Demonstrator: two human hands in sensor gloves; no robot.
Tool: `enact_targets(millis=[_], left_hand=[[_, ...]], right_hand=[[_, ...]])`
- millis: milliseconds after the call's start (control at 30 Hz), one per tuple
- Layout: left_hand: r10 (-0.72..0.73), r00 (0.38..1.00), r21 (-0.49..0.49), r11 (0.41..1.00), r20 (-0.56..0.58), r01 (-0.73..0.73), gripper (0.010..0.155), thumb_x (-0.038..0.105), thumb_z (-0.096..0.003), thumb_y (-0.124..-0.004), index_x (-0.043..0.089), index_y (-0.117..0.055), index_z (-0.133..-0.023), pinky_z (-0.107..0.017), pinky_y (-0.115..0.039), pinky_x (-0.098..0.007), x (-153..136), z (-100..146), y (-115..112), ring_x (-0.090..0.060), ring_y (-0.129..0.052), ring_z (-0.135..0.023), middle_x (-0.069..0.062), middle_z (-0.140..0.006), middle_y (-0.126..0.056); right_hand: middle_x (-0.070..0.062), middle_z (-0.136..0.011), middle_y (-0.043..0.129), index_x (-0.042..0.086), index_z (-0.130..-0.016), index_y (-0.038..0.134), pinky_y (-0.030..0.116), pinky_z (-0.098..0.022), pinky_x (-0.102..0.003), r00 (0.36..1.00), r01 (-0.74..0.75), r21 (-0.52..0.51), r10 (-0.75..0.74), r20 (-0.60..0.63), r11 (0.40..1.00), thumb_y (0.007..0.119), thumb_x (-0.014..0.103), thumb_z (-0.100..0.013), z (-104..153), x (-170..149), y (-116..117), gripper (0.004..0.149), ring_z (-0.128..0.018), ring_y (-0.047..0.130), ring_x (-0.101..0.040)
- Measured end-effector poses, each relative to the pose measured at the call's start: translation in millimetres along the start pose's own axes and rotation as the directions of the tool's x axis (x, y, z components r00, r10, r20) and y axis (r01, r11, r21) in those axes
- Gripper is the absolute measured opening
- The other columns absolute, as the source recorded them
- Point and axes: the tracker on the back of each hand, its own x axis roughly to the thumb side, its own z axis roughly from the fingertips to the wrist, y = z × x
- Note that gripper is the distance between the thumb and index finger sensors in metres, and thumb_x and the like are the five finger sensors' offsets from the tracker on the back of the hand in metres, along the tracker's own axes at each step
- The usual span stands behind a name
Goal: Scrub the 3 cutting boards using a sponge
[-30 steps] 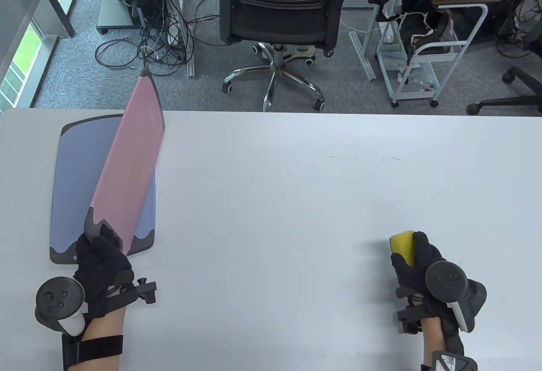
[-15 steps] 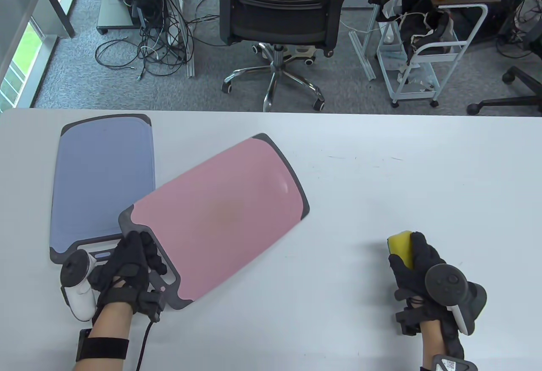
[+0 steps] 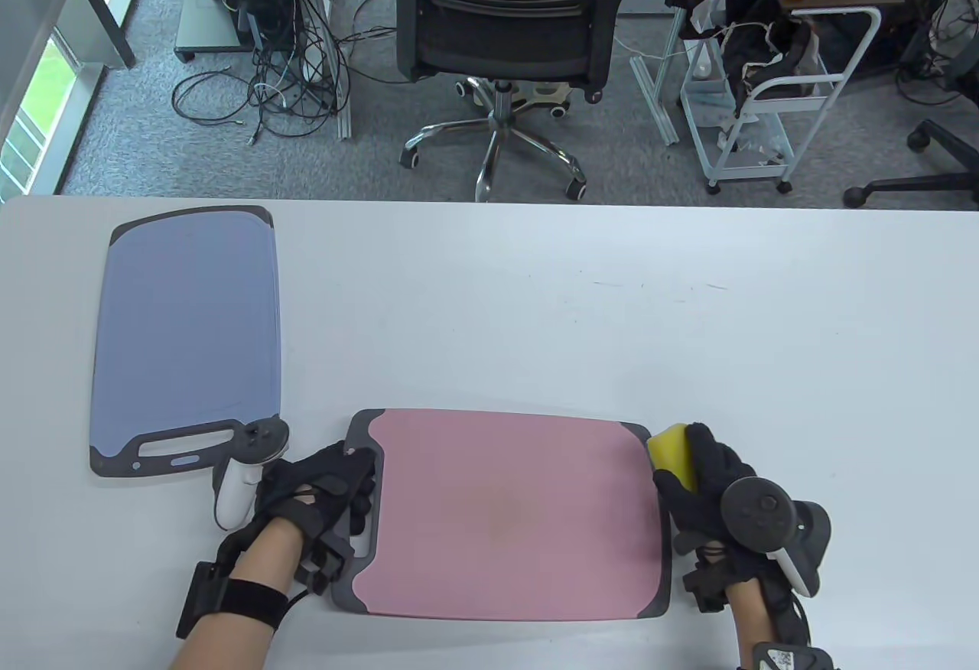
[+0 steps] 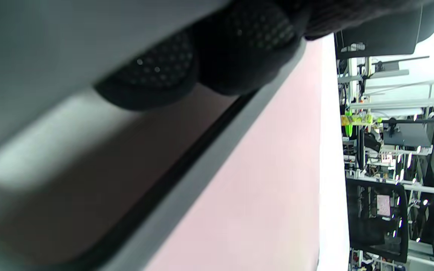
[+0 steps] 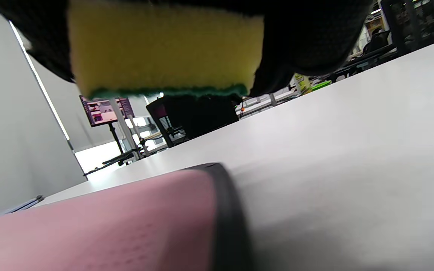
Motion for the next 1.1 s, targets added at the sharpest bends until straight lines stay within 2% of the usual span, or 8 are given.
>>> enact_targets(millis=[133,333,533,667,733,833,1033,1100], left_hand=[[-0.014,1.000,-0.005,1.000,-0.026,0.014,0.051,0.054,-0.0571,-0.078,0.015,-0.071,-0.089,-0.029,-0.101,-0.027,6.1,-10.1,-8.0,0.001,-0.105,-0.033,0.009,-0.060,-0.094],[0.008,1.000,0.043,0.999,-0.018,-0.007,0.051,0.054,-0.0611,-0.076,0.015,-0.069,-0.092,-0.031,-0.101,-0.024,0.4,-3.5,-15.0,0.003,-0.104,-0.035,0.010,-0.063,-0.093],[0.078,0.996,0.112,0.991,-0.033,-0.074,0.051,0.055,-0.0607,-0.074,0.015,-0.068,-0.092,-0.030,-0.101,-0.024,-2.3,-0.2,-18.3,0.003,-0.104,-0.035,0.010,-0.062,-0.093],[0.090,0.995,0.095,0.992,-0.035,-0.087,0.051,0.054,-0.0604,-0.074,0.015,-0.068,-0.092,-0.031,-0.101,-0.025,-2.1,-0.6,-17.7,0.002,-0.104,-0.036,0.010,-0.063,-0.093],[0.093,0.995,0.091,0.992,-0.036,-0.090,0.051,0.054,-0.0601,-0.074,0.015,-0.068,-0.092,-0.031,-0.101,-0.025,-1.6,-0.1,-17.9,0.002,-0.104,-0.036,0.010,-0.063,-0.093],[0.101,0.994,0.080,0.992,-0.040,-0.098,0.052,0.055,-0.0595,-0.073,0.015,-0.068,-0.092,-0.032,-0.101,-0.026,-1.3,-0.1,-17.6,0.001,-0.105,-0.037,0.009,-0.063,-0.093],[0.110,0.992,0.075,0.992,-0.059,-0.106,0.052,0.057,-0.0585,-0.071,0.018,-0.069,-0.092,-0.032,-0.101,-0.025,-1.1,-0.3,-17.6,0.002,-0.105,-0.037,0.011,-0.063,-0.093],[0.112,0.992,0.071,0.992,-0.061,-0.107,0.052,0.057,-0.0583,-0.071,0.018,-0.069,-0.092,-0.032,-0.101,-0.025,-0.8,-0.5,-17.5,0.002,-0.105,-0.037,0.012,-0.063,-0.094]], right_hand=[[-0.017,-0.094,0.076,0.010,-0.106,0.060,0.074,-0.054,-0.050,0.993,-0.096,0.103,0.088,0.078,0.990,0.081,0.055,-0.047,-16.2,39.3,21.7,0.077,-0.071,0.084,-0.034],[-0.017,-0.095,0.074,0.011,-0.107,0.058,0.075,-0.053,-0.048,0.953,-0.235,0.181,0.191,0.234,0.955,0.077,0.057,-0.049,-45.7,137.8,74.4,0.077,-0.070,0.085,-0.032],[-0.016,-0.094,0.074,0.011,-0.107,0.059,0.076,-0.053,-0.047,0.901,-0.343,0.190,0.265,0.344,0.920,0.073,0.056,-0.050,-63.2,232.4,129.6,0.074,-0.069,0.086,-0.031],[-0.015,-0.091,0.077,0.011,-0.106,0.061,0.077,-0.052,-0.046,0.867,-0.425,0.164,0.348,0.357,0.890,0.073,0.057,-0.050,-73.5,256.3,144.2,0.073,-0.067,0.087,-0.029],[-0.014,-0.088,0.080,0.012,-0.105,0.063,0.077,-0.052,-0.047,0.859,-0.453,0.142,0.388,0.333,0.880,0.073,0.058,-0.050,-79.1,250.3,141.3,0.072,-0.066,0.089,-0.029],[-0.013,-0.086,0.082,0.013,-0.104,0.065,0.077,-0.052,-0.048,0.855,-0.500,0.157,0.456,0.248,0.852,0.073,0.059,-0.049,-87.7,214.1,125.2,0.072,-0.064,0.090,-0.028],[-0.013,-0.084,0.082,0.013,-0.104,0.066,0.075,-0.052,-0.049,0.863,-0.443,0.209,0.478,-0.163,0.872,0.075,0.057,-0.049,-79.0,60.4,53.8,0.070,-0.064,0.088,-0.030],[-0.013,-0.083,0.084,0.014,-0.103,0.068,0.076,-0.051,-0.048,0.841,-0.427,0.196,0.467,-0.274,0.883,0.076,0.057,-0.049,-73.7,27.4,38.8,0.069,-0.062,0.089,-0.029]])
